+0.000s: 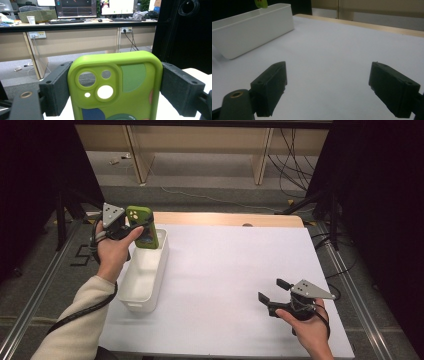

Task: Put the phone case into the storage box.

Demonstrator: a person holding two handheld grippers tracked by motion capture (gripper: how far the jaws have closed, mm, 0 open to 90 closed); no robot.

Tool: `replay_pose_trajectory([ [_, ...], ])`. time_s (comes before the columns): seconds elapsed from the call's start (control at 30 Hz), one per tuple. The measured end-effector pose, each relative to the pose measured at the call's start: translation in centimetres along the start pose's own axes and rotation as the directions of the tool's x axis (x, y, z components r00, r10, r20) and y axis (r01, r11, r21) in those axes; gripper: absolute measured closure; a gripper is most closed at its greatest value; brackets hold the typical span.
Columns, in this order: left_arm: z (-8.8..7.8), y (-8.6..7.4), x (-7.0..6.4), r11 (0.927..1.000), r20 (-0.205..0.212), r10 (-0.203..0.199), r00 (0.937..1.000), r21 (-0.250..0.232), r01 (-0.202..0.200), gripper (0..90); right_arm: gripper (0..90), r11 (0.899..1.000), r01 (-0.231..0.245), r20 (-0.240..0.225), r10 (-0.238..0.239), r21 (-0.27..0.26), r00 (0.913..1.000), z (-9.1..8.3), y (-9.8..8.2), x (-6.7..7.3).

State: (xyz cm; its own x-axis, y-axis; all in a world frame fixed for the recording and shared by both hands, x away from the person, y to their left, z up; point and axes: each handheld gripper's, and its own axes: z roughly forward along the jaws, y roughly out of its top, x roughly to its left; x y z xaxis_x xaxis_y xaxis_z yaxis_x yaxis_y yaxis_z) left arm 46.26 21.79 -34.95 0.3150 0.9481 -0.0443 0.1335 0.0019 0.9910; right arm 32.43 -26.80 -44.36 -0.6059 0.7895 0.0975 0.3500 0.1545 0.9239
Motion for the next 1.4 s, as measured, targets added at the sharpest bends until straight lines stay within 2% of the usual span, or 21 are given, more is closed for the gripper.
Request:
replay_pose_trajectory([
  [1.4, 2.0, -1.0, 0.6, 0.9991, -0.033, -0.004, 0.9995, 0.042, 0.005, 16.3, 16.1, 1.000, -0.002, -0.004, 0.002, -0.001, 1.0000, 0.1, 0.0, -0.1],
])
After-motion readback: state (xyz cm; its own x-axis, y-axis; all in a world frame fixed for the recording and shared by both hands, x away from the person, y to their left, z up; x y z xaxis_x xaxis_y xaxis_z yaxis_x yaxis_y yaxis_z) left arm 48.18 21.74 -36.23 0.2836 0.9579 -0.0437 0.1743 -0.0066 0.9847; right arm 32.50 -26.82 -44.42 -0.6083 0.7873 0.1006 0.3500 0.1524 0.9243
